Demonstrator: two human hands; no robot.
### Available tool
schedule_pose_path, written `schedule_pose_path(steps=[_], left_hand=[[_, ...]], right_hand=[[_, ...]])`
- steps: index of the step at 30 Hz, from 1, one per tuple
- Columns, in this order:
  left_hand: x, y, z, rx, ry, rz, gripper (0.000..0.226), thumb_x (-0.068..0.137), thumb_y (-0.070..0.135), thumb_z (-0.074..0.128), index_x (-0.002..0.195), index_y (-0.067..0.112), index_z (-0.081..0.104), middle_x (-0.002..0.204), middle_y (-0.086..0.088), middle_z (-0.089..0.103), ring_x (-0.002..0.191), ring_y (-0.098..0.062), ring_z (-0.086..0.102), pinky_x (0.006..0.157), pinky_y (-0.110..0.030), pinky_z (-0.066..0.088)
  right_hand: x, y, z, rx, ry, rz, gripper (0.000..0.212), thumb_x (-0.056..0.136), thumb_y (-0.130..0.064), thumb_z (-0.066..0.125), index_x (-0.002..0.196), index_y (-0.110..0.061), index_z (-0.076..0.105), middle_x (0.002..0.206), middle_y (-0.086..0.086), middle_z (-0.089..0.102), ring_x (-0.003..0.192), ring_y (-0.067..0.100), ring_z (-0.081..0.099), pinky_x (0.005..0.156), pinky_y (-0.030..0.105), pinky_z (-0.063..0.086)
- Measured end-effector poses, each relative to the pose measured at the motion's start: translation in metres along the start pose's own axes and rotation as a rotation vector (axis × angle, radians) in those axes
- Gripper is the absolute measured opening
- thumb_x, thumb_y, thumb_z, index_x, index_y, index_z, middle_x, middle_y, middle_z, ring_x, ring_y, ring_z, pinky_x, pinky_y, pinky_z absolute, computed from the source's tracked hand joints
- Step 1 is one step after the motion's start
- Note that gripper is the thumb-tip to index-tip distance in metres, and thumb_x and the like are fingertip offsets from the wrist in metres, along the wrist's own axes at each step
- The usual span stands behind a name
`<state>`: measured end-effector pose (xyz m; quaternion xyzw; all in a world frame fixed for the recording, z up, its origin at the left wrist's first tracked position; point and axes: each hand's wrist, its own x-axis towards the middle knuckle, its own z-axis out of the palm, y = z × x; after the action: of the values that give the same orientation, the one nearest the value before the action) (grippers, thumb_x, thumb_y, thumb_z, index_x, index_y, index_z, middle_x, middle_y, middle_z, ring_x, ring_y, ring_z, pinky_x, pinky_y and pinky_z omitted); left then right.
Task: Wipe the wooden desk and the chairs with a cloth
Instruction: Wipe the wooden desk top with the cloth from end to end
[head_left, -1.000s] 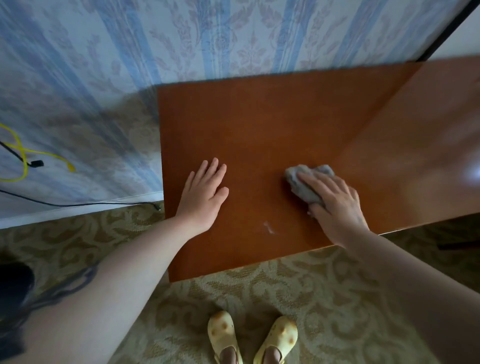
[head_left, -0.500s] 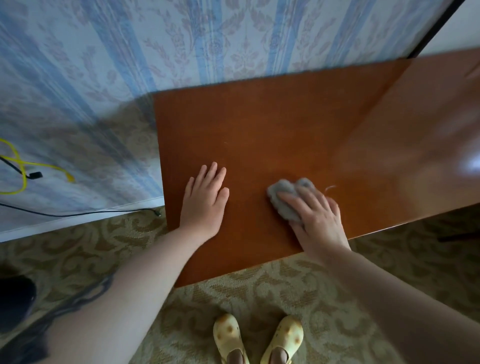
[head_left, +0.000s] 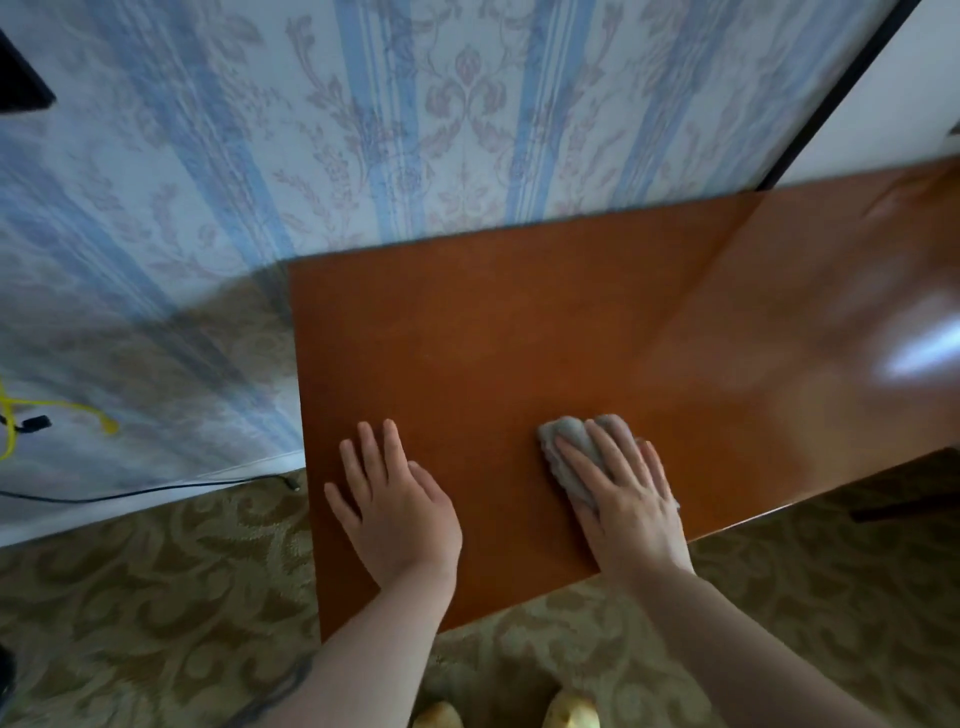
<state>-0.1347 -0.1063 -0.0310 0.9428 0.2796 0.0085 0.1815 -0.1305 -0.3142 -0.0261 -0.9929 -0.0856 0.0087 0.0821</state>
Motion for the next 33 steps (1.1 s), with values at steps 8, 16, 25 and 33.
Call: schedule_pose_path(steps=[8,16,25,33], left_hand=[[0.004,0.007,0.000,0.092,-0.027,-0.029,0.055,0.100,0.036,0.017,0.153,0.028,0.016,0.162,0.003,0.009,0.149,-0.020,0.000,0.118,-0.051,0.006],[0.000,0.017,0.006,0.178,-0.012,0.247,0.057,0.101,0.041,0.009,0.150,0.024,0.032,0.158,-0.002,0.024,0.148,-0.022,0.016,0.118,-0.049,0.017],[-0.016,0.063,0.022,0.122,-0.024,0.054,0.056,0.101,0.040,0.022,0.154,0.024,0.019,0.161,-0.002,0.013,0.149,-0.020,0.005,0.120,-0.044,0.008],[-0.016,0.063,0.029,0.127,0.049,0.058,0.055,0.100,0.041,0.016,0.150,0.022,0.031,0.158,-0.006,0.026,0.147,-0.025,0.016,0.119,-0.046,0.013]], right_hand=[[0.021,-0.070,0.007,0.030,-0.056,-0.028,0.053,0.098,-0.049,0.023,0.150,-0.040,0.028,0.159,-0.004,0.026,0.149,0.021,0.012,0.118,0.044,0.011],[0.024,0.050,-0.024,-0.015,-0.106,0.033,0.053,0.099,-0.046,0.024,0.152,-0.040,0.016,0.162,-0.001,0.017,0.148,0.013,-0.006,0.119,0.032,-0.008],[0.007,0.022,-0.013,0.006,-0.156,-0.441,0.057,0.097,-0.043,0.029,0.152,-0.037,0.021,0.160,-0.002,0.021,0.149,0.021,0.008,0.119,0.047,0.016],[0.088,0.105,-0.036,0.173,-0.042,0.289,0.050,0.103,-0.036,0.033,0.152,-0.039,0.022,0.163,-0.003,0.009,0.149,0.017,-0.004,0.121,0.041,0.000]])
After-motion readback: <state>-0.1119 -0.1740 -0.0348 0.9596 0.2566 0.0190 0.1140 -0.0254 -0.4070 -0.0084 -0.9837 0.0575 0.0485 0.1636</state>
